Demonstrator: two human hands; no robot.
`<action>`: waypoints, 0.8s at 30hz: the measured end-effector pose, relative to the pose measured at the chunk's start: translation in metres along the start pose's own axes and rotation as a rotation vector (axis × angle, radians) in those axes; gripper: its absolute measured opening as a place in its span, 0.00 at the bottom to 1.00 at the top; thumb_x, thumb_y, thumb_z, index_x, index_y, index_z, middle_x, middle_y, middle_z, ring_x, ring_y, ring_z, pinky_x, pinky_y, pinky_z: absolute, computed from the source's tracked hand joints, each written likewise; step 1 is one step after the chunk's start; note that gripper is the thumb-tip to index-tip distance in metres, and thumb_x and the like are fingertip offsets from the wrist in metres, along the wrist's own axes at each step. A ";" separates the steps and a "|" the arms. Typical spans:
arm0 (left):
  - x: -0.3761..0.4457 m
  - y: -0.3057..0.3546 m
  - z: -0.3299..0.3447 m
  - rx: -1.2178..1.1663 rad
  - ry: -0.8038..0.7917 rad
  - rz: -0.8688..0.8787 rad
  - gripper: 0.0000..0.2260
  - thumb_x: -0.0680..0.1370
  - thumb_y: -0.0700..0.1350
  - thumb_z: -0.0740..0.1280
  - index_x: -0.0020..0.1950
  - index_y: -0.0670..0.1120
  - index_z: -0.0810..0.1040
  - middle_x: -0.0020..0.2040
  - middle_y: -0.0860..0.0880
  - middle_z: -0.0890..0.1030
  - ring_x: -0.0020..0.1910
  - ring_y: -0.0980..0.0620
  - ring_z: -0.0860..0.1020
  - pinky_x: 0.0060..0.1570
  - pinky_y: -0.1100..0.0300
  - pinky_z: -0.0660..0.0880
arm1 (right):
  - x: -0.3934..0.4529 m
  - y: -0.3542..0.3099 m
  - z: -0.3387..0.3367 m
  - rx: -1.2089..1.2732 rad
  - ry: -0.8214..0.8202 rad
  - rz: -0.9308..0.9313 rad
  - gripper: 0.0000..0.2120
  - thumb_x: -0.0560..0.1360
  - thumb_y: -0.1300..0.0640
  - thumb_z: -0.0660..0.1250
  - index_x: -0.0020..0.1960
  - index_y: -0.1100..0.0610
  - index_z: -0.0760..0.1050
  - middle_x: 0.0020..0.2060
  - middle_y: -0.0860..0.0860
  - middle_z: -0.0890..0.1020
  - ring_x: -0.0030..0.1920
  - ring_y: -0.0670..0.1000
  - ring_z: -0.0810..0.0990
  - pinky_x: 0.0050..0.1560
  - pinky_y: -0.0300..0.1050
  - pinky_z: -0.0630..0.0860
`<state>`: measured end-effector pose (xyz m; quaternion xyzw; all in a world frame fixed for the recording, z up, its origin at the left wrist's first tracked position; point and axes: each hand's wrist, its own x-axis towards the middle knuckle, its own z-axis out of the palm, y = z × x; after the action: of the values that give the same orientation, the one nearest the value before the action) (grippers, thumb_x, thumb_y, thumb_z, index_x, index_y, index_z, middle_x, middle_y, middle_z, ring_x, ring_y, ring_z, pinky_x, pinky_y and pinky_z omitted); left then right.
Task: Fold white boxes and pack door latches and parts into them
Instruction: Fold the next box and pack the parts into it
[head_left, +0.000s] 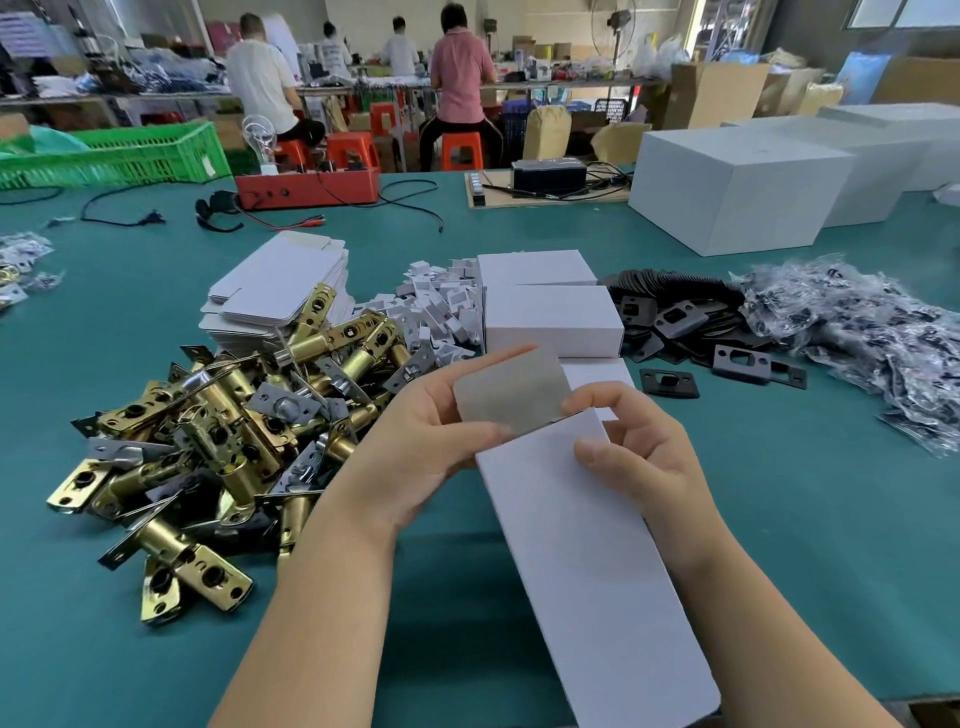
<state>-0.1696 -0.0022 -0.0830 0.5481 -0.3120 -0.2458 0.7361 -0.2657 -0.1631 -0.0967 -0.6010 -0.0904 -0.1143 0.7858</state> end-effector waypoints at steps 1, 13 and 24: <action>-0.001 0.001 -0.001 0.028 -0.034 0.007 0.27 0.69 0.31 0.65 0.59 0.57 0.82 0.56 0.49 0.84 0.53 0.52 0.82 0.46 0.62 0.79 | 0.000 0.001 0.000 -0.010 0.000 0.003 0.10 0.68 0.63 0.69 0.44 0.49 0.79 0.33 0.53 0.82 0.30 0.52 0.80 0.30 0.41 0.75; -0.009 0.007 0.003 0.113 -0.149 -0.042 0.15 0.73 0.50 0.66 0.59 0.54 0.83 0.59 0.49 0.83 0.59 0.51 0.81 0.55 0.59 0.76 | 0.003 0.007 0.004 -0.103 0.133 -0.001 0.18 0.67 0.58 0.69 0.54 0.47 0.68 0.33 0.66 0.75 0.30 0.54 0.74 0.30 0.42 0.71; 0.006 0.004 -0.001 -0.291 0.300 0.126 0.18 0.72 0.38 0.66 0.61 0.45 0.81 0.52 0.47 0.83 0.46 0.53 0.82 0.40 0.59 0.80 | 0.010 0.002 -0.005 0.122 0.112 0.066 0.16 0.72 0.46 0.57 0.44 0.49 0.83 0.31 0.53 0.82 0.26 0.51 0.79 0.28 0.39 0.74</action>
<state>-0.1641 -0.0047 -0.0783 0.4458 -0.1938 -0.1575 0.8596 -0.2556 -0.1684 -0.0972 -0.5473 -0.0332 -0.1157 0.8283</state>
